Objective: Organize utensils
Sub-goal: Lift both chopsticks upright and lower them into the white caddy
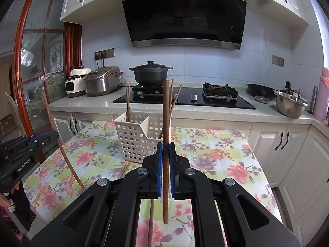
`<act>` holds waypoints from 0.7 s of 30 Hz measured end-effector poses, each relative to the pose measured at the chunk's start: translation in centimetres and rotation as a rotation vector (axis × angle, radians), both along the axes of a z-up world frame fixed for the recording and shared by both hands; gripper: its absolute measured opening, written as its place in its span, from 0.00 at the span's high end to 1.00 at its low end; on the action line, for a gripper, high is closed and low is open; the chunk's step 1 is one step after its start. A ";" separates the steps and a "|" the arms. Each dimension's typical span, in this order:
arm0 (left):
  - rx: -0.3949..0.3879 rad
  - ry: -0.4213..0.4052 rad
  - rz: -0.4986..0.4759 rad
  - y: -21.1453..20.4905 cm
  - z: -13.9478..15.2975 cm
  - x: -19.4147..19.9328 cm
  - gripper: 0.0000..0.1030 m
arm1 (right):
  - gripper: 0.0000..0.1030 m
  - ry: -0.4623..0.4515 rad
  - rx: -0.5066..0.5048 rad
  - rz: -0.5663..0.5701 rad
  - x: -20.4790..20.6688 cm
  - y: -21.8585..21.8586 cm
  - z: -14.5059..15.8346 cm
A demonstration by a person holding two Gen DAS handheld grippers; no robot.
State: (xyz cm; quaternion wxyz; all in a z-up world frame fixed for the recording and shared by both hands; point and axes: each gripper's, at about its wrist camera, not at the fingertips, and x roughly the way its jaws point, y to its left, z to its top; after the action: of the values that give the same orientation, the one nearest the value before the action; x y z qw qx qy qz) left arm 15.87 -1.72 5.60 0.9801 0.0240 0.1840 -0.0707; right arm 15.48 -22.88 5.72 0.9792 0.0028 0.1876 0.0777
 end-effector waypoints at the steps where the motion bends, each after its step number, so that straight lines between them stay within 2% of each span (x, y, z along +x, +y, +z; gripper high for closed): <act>1: 0.005 -0.003 -0.001 -0.1 0.3 0.2 0.94 | 0.94 0.002 0.001 0.006 0.4 0.1 0.2; 15: -0.013 0.001 -0.033 -0.9 6.0 6.0 0.94 | 0.94 0.021 0.051 0.029 7.1 0.1 3.3; 21: -0.062 0.015 -0.047 -0.7 9.4 8.9 0.94 | 0.94 0.021 0.075 0.033 9.3 0.1 5.1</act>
State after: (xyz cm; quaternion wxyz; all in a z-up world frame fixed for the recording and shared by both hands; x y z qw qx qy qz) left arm 24.78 -2.40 14.99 0.9770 -0.0028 0.1885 -0.0996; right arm 24.80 -22.79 10.78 0.9749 0.0374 0.1951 0.1008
